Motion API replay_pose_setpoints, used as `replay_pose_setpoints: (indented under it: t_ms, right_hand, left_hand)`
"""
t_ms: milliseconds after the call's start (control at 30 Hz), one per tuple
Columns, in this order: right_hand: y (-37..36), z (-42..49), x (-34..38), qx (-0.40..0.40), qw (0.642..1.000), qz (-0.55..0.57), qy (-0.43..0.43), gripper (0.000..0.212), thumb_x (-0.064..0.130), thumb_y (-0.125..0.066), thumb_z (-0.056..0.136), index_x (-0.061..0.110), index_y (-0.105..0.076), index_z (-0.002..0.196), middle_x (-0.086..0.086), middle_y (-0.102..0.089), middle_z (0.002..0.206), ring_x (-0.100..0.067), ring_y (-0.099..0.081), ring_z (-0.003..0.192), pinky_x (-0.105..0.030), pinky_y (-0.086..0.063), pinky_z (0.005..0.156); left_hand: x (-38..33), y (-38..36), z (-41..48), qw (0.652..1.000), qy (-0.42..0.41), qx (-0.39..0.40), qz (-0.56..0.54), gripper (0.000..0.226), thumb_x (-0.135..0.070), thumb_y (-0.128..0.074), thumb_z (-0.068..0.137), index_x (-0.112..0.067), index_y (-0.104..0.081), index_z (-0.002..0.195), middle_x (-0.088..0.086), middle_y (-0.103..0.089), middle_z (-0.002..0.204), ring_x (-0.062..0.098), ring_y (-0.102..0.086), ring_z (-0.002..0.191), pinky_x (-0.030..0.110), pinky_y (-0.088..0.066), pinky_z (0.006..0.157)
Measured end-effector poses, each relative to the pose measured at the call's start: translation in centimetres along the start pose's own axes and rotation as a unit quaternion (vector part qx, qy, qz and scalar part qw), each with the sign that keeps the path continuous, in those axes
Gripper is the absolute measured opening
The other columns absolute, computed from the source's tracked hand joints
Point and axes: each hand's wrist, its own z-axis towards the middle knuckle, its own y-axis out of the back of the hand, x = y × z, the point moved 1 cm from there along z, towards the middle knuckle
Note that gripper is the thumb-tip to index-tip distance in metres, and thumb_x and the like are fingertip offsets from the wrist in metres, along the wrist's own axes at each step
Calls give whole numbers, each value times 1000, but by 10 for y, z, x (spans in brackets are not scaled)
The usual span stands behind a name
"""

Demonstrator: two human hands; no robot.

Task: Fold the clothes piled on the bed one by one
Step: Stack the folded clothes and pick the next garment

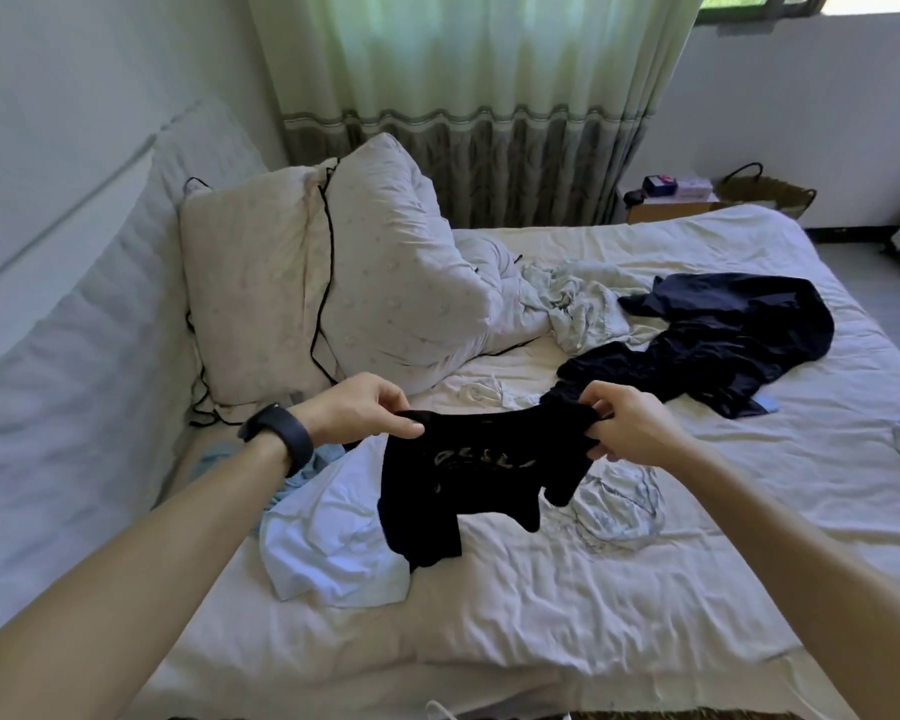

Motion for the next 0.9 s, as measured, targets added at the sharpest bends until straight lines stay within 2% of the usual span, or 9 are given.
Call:
replay_pose_setpoints:
  t_ms: [167, 300, 367, 500, 633, 667, 733, 800, 900]
  right_hand:
    - [9, -7, -23, 18, 1000, 6, 14, 28, 13, -72, 74, 38, -61, 73, 11, -63, 62, -4, -56, 55, -16, -42, 50]
    - [5, -15, -34, 57, 997, 8, 43, 19, 39, -82, 68, 40, -67, 80, 9, -69, 74, -8, -65, 65, -22, -49, 56]
    - [5, -15, -38, 39, 997, -5, 68, 17, 45, -85, 73, 41, -70, 80, 6, -64, 87, -7, -66, 69, -21, -50, 56]
    - [11, -16, -40, -10, 992, -28, 124, 15, 45, -76, 86, 53, -64, 83, 12, -58, 97, -5, -60, 86, -21, -43, 69]
    - [22, -19, -41, 29, 992, -27, 117, 12, 52, -68, 91, 58, -57, 94, 17, -53, 108, -2, -56, 96, -18, -39, 76]
    - [21, -18, -42, 24, 992, -37, 119, 3, 53, -64, 95, 55, -61, 95, 17, -53, 106, -2, -56, 97, -15, -38, 77]
    - [19, -17, -44, -13, 989, -60, 136, 18, 44, -57, 101, 38, -73, 99, 15, -54, 100, -3, -57, 96, -11, -36, 77]
    - [17, -16, -45, -53, 983, -86, 152, 21, 32, -59, 102, 22, -77, 106, 10, -55, 97, -12, -59, 93, -19, -41, 81]
    - [21, -16, -49, -75, 972, -144, 169, 18, 22, -59, 103, 12, -71, 112, 0, -52, 105, -23, -57, 92, -32, -45, 82]
  left_hand:
    - [4, -34, -5, 977, -22, 41, -210, 29, 1, -75, 85, -13, -52, 78, 13, -50, 78, 22, -51, 73, 24, -51, 62]
    - [-1, -47, 2, 999, -28, -35, 19, 30, 1, -74, 79, -19, -57, 93, 3, -63, 79, 14, -55, 65, 24, -45, 62]
    - [-1, -47, 5, 987, -33, -45, 150, 29, -7, -71, 81, -22, -60, 103, 1, -67, 89, 14, -63, 77, 17, -46, 61]
    - [0, -42, 9, 973, -17, -65, 221, 28, -13, -70, 86, -22, -64, 112, 1, -69, 104, 20, -63, 97, 31, -50, 80]
    - [-4, -35, 10, 966, 13, -30, 257, 15, -26, -76, 82, -15, -67, 83, -2, -65, 76, 15, -60, 75, 19, -38, 55]
    - [-5, -35, 11, 959, 18, -15, 281, 23, -29, -76, 82, -14, -62, 71, -2, -60, 66, 17, -58, 68, 20, -35, 51]
    - [-8, -34, 11, 936, 22, -30, 351, 33, -36, -72, 85, -16, -58, 63, -1, -58, 62, 21, -59, 66, 27, -38, 53]
    - [-12, -33, 12, 918, 23, -67, 389, 32, -42, -70, 87, -17, -63, 69, 3, -65, 69, 24, -63, 72, 31, -39, 56]
    - [-10, -29, 11, 940, 15, -56, 337, 20, -35, -73, 86, -16, -69, 81, 3, -71, 79, 20, -65, 77, 28, -41, 58]
